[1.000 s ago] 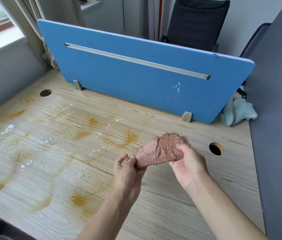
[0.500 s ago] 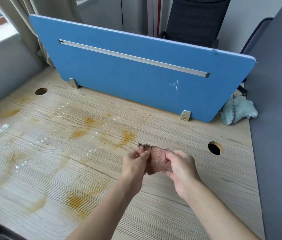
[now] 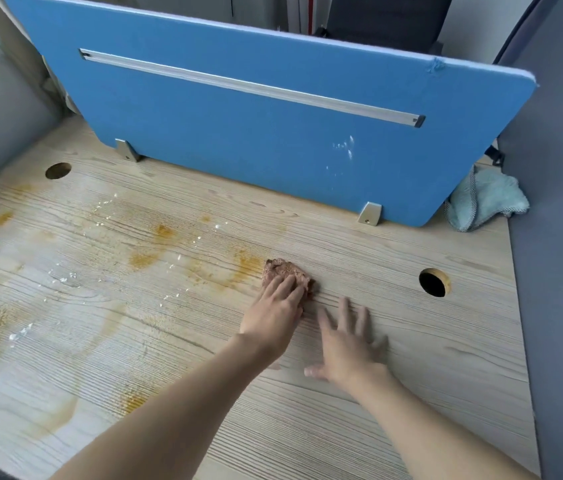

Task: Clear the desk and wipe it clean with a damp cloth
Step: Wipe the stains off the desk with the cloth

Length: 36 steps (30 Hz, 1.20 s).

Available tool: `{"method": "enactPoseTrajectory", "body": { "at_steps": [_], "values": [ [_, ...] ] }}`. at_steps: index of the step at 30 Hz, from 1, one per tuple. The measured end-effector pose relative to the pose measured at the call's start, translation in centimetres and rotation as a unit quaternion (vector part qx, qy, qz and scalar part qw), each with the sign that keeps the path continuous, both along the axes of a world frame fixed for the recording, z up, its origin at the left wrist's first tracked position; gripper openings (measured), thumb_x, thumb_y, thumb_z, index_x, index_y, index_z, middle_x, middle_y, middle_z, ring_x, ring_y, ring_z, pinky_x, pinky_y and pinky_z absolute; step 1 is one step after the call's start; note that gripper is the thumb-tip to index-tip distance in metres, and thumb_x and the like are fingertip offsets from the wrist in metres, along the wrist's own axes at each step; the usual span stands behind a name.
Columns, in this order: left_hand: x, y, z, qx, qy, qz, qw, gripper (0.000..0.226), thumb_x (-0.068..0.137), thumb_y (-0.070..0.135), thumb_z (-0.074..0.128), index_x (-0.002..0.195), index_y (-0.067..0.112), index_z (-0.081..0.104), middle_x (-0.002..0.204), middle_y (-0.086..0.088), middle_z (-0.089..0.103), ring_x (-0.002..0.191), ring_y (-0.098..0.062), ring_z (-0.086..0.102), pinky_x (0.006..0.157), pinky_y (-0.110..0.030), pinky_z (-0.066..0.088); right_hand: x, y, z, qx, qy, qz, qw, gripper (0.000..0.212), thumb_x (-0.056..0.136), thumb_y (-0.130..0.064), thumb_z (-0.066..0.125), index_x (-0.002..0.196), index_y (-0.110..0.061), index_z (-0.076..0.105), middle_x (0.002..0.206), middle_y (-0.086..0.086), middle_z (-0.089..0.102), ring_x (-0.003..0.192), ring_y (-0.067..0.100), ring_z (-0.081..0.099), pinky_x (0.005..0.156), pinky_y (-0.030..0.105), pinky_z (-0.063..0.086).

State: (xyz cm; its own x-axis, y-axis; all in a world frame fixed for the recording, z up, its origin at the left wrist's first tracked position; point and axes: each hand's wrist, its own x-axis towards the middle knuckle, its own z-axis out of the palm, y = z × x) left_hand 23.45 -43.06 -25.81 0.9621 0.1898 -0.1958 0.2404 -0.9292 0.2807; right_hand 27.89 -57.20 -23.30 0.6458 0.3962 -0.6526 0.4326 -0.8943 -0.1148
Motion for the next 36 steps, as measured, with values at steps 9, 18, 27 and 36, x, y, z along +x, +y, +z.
{"method": "enactPoseTrajectory", "body": {
  "at_steps": [9,18,27,36],
  "values": [
    [0.9,1.2,-1.7,-0.039,-0.08,0.013,0.996,0.025,0.1,0.018,0.053,0.117,0.01,0.069,0.153,-0.019,0.041,0.147,-0.031,0.031,0.124,-0.038,0.017,0.2,1.0,-0.9,-0.044,0.003,0.004,0.999,0.116,0.081,-0.05,0.076,0.158,-0.033,-0.009,0.159,0.014,-0.035,0.146,0.051,-0.023,0.107,0.081,0.015],
    [-0.2,1.7,-3.0,-0.026,-0.084,0.007,0.996,0.067,0.1,0.0,0.047,0.157,0.017,0.017,0.16,-0.001,0.004,0.153,-0.019,0.01,0.123,-0.026,0.006,0.5,1.3,-1.4,-0.043,0.009,-0.003,0.999,0.115,0.08,-0.043,0.081,0.156,-0.034,-0.005,0.159,0.012,-0.035,0.145,0.051,-0.023,0.104,0.083,0.013],
    [-0.1,3.4,-3.0,0.018,-0.053,0.041,0.998,0.072,0.097,-0.004,0.04,0.159,0.021,0.014,0.166,-0.005,0.001,0.153,-0.018,-0.002,0.123,-0.027,-0.004,0.6,1.2,-1.4,-0.047,0.005,0.001,0.999,0.117,0.078,-0.045,0.082,0.156,-0.033,-0.005,0.16,0.012,-0.035,0.146,0.051,-0.022,0.104,0.083,0.014],
    [-2.2,2.4,-1.8,-0.013,-0.015,0.037,0.999,0.091,0.091,-0.015,0.039,0.159,0.029,-0.001,0.164,0.004,-0.018,0.151,-0.012,-0.015,0.12,-0.022,0.001,-1.3,0.0,-1.2,-0.009,-0.015,0.024,1.0,0.112,0.084,-0.051,0.073,0.157,-0.036,-0.01,0.16,0.009,-0.036,0.147,0.045,-0.027,0.107,0.082,0.008]
  ]
}}
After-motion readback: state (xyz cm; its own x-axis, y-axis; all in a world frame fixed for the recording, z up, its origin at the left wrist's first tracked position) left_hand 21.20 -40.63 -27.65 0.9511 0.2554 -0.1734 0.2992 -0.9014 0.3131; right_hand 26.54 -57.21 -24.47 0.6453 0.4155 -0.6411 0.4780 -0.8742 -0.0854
